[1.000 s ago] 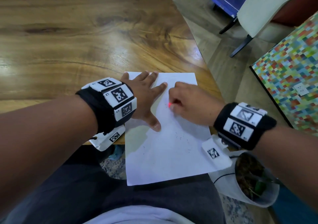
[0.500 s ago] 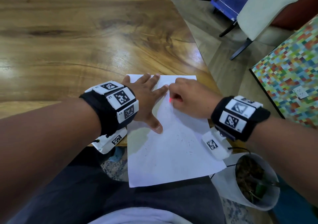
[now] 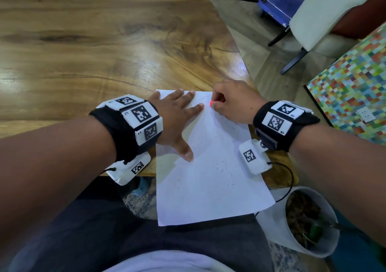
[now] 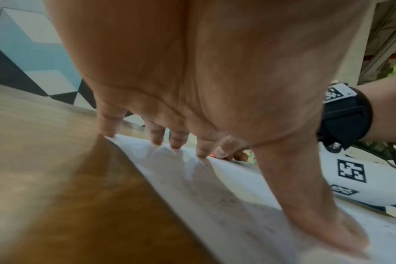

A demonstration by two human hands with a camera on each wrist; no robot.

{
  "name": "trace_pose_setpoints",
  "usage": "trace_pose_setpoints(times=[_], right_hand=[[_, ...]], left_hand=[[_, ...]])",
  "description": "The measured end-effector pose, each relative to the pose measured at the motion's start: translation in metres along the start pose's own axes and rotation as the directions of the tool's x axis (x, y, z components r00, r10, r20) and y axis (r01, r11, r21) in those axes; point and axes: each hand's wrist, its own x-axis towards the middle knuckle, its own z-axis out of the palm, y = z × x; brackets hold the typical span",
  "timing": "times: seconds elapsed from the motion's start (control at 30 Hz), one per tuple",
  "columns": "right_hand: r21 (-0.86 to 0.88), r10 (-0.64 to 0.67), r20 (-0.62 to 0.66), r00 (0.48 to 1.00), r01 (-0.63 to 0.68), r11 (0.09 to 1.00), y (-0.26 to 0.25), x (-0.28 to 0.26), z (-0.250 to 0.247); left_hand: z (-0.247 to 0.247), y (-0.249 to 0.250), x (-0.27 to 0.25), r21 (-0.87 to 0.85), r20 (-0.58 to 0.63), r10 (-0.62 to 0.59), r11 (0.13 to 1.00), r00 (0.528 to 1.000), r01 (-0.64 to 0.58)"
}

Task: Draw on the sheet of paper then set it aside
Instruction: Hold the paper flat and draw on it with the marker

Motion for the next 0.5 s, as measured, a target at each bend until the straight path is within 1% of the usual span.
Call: trace_pose_setpoints(times=[0.1, 0.17, 0.23, 0.33, 0.4, 0.43, 0.5], right_hand=[[-0.017, 0.042, -0.017, 0.999, -0.042, 0.999, -0.003, -0.002, 0.003], [-0.063, 0.028, -0.026, 0.999, -0.030, 0.998, -0.010, -0.009, 0.006], [-0.068, -0.070, 0.008, 0.997, 0.071, 0.995, -0.023, -0.021, 0.012], [-0.062, -0.254, 0.102, 0.962, 0.261, 0.963, -0.040, -0.044, 0.020], [-0.050, -0.305, 0.129, 0.944, 0.313, 0.948, -0.041, -0.048, 0.019], [-0.047, -0.303, 0.131, 0.944, 0.312, 0.949, -0.039, -0.044, 0.018], [-0.050, -0.242, 0.101, 0.965, 0.248, 0.968, -0.030, -0.030, 0.013]], left_hand=[[0.003, -0.012, -0.007, -0.001, 0.004, -0.024, 1.000, 1.000, 0.024], [0.005, -0.015, -0.010, -0.014, 0.005, -0.035, 0.999, 0.999, 0.035], [0.007, -0.016, -0.010, -0.020, -0.005, -0.038, 0.999, 0.999, 0.038], [0.009, -0.017, -0.008, -0.017, -0.015, -0.036, 0.999, 0.999, 0.036], [0.010, -0.016, -0.007, -0.006, -0.014, -0.034, 0.999, 0.999, 0.034], [0.009, -0.016, -0.007, 0.002, -0.011, -0.036, 0.999, 0.999, 0.036], [0.008, -0.015, -0.008, 0.015, -0.003, -0.039, 0.999, 0.999, 0.039]])
